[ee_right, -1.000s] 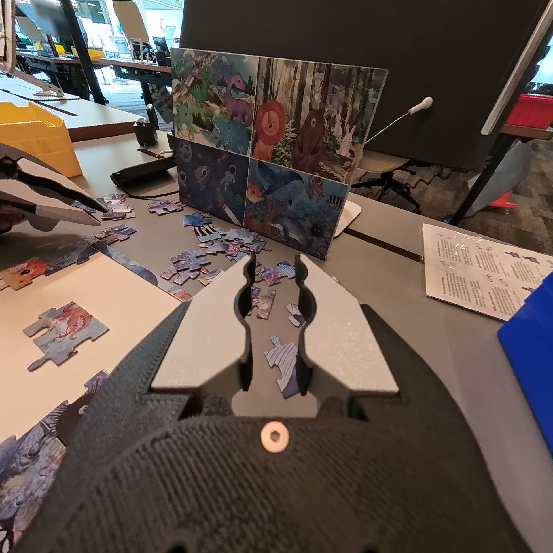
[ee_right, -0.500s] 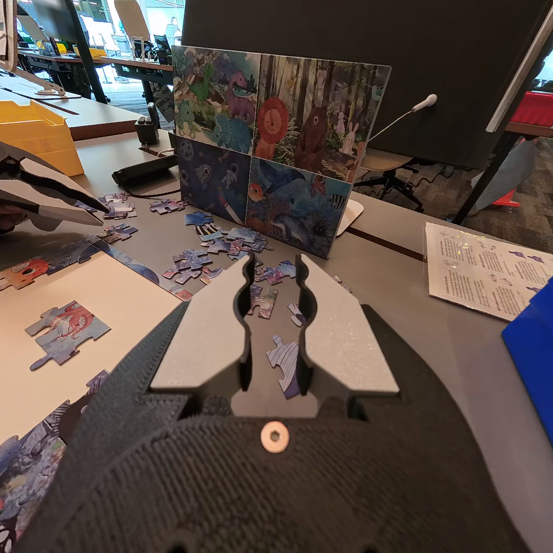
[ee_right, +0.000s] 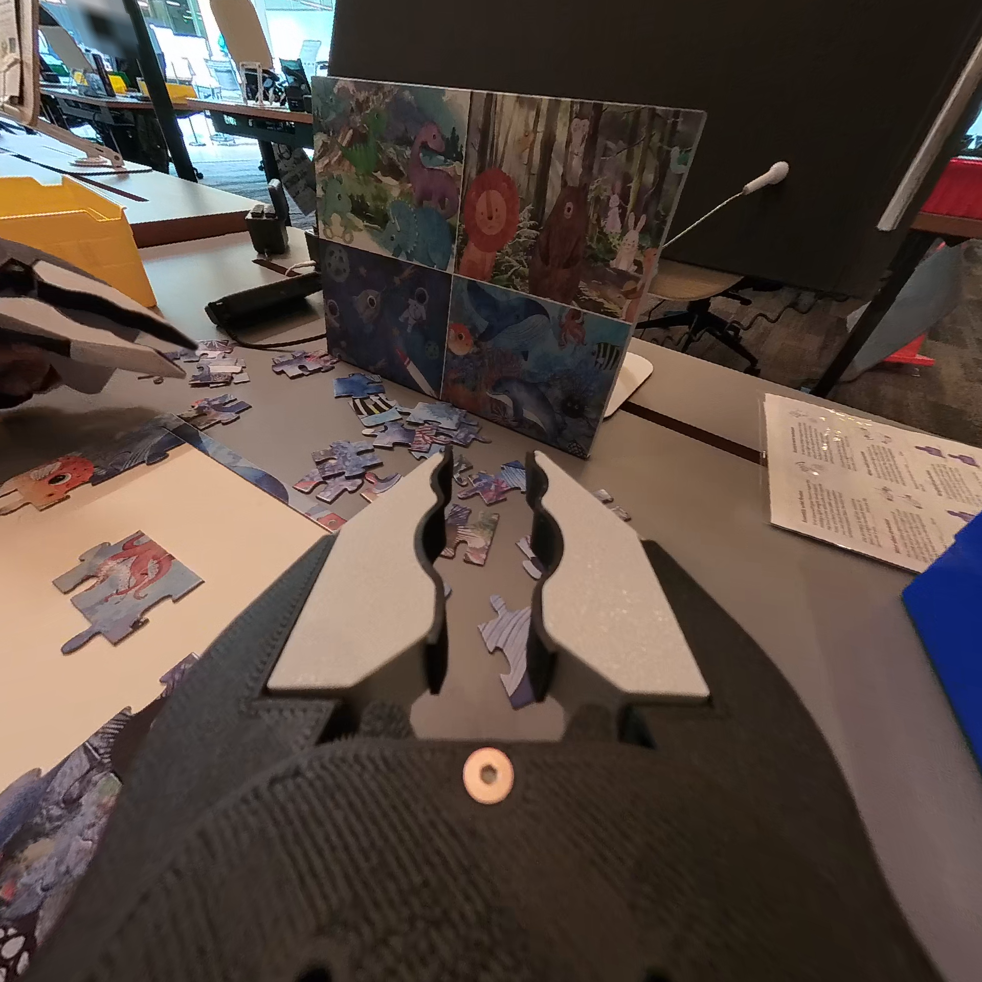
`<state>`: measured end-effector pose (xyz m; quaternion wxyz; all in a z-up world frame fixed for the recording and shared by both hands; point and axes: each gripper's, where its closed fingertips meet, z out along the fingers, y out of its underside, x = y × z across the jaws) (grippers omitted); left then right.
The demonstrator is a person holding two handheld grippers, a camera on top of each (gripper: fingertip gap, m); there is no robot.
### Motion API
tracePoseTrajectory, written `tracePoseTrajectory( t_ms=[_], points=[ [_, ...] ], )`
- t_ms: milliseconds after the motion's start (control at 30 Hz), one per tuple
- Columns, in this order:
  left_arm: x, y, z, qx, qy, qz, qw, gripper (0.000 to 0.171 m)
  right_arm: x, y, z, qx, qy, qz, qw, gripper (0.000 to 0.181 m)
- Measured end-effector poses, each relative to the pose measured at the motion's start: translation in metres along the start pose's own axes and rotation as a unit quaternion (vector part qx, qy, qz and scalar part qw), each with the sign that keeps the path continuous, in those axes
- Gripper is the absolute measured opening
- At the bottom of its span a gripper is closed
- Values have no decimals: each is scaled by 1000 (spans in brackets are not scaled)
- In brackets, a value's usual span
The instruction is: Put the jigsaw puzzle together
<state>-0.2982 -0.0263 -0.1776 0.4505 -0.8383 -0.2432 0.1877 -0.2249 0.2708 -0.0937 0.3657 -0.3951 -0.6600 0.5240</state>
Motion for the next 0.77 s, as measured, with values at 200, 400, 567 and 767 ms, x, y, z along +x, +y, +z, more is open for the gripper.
tracePoseTrajectory(
  t_ms=[200,400,567,767],
  points=[
    [-8,-3,-4,17,0,-36,999,33,-2,0,1,-2,-3,0,1000,26],
    [-21,-5,-9,27,-23,-59,998,33,-3,1,1,-4,-6,-1,1000,26],
    [-19,-9,-13,45,8,-94,994,25,-4,2,2,-6,-8,-2,1000,26],
    [-6,-6,-7,31,32,-79,996,20,-5,2,3,-7,-10,-2,1000,26]
  ],
)
